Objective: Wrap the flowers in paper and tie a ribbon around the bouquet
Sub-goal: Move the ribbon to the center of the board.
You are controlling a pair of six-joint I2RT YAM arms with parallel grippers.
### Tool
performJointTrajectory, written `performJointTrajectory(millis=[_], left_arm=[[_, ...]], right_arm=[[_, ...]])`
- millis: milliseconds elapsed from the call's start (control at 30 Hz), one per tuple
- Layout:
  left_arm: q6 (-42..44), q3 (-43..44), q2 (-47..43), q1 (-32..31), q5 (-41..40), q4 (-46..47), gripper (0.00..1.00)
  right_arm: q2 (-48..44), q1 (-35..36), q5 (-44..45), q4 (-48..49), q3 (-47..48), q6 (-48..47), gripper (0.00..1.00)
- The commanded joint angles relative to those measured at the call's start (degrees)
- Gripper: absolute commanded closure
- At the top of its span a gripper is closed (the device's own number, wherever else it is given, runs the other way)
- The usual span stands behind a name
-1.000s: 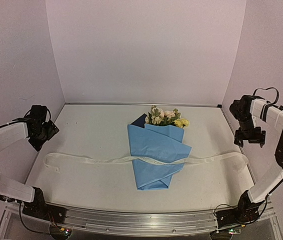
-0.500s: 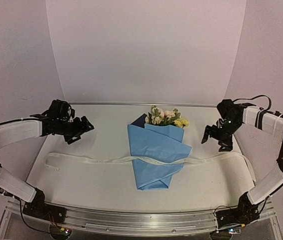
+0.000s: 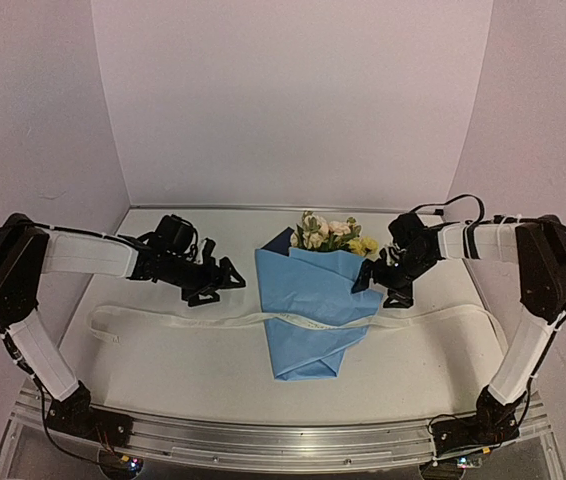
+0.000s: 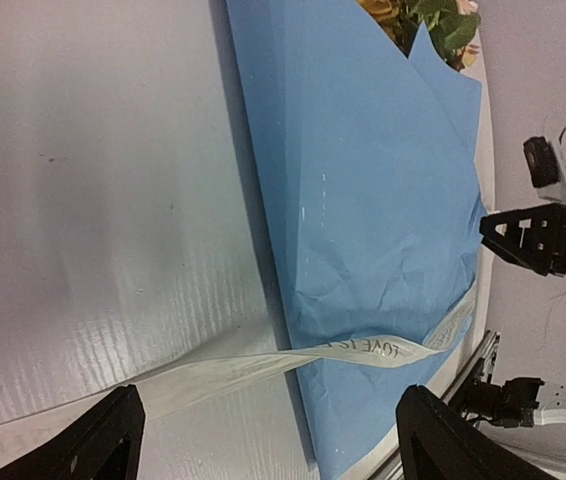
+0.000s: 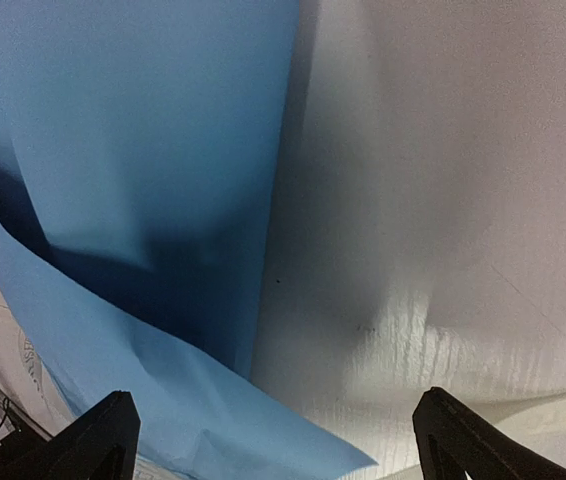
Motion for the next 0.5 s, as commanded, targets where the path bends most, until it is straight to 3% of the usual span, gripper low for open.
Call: performJointTrajectory(millis=[0,467], left_arm=[[1.67,3.69,2.7,-0.91,3.72,2.73,0.1],[0.81,5.64,9.79,-1.07,6.38,4.36,0.16]], right_arm=[[3.49,0.4,-3.07,6.85,1.82,-3.65,0.02],[8.63,3.92,-8.64,22.07,-3.88,2.42,0.06]])
